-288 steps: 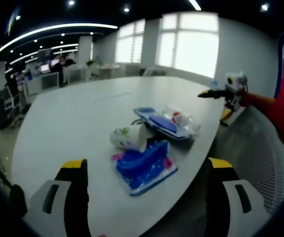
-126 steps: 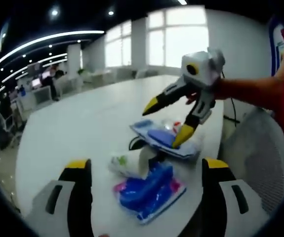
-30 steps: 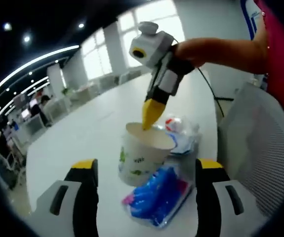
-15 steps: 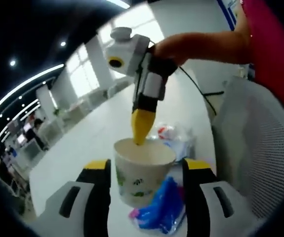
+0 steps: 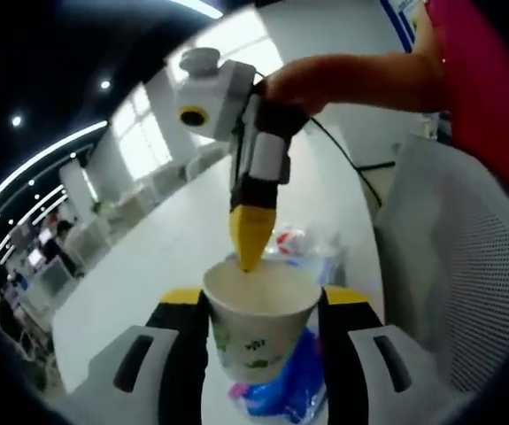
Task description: Arrange the tabletop items into an orderly group along one side of the table until the central work area is clear of visible clutter.
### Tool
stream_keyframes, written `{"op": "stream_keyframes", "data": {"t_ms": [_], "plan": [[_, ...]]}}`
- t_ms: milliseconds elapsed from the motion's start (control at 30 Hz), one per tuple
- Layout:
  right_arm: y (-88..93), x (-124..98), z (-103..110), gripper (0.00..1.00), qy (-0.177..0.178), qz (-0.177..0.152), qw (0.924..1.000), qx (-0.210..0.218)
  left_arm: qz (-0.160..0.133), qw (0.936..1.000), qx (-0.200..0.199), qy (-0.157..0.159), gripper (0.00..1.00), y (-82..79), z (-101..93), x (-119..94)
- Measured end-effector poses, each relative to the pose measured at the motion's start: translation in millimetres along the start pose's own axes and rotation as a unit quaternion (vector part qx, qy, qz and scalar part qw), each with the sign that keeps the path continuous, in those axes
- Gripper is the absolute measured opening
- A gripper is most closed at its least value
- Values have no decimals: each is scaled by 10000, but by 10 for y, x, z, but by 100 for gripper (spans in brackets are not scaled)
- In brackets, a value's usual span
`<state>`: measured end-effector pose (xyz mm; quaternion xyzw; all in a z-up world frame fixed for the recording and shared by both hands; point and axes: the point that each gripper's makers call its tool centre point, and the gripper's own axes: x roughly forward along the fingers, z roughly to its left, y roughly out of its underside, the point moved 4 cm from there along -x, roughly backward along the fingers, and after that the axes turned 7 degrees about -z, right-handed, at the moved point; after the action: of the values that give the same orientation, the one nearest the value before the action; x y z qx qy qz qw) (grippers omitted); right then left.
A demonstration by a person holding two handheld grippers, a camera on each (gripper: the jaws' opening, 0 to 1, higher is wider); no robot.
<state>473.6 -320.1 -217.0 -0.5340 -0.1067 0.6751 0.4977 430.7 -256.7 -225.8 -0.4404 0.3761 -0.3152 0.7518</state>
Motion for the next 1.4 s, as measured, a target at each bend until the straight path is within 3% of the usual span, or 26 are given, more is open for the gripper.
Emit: {"op": "stream_keyframes", "data": {"t_ms": [367,633,833,1133,1400], "plan": [[-17,-7,-13,2,5,-58,9999,-162,-31,9998,-183,-31,45,27,17,2],[-54,-11,6,3,-28,-196,9973,-712,-177,9989,-426,-99,43,19,33,-3],[-122,-33,-23,7,84,-417,9953,-871,-187,9983,-530,-123,41,25,33,-13],[-219,-118,-43,5,212,-732,9923,-973,-278,9970,-690,-223,41,24,73,-38],[-294,-200,-51,6,362,-1159,9857,-1165,-417,9927,-1006,-517,41,30,199,-87]]}}
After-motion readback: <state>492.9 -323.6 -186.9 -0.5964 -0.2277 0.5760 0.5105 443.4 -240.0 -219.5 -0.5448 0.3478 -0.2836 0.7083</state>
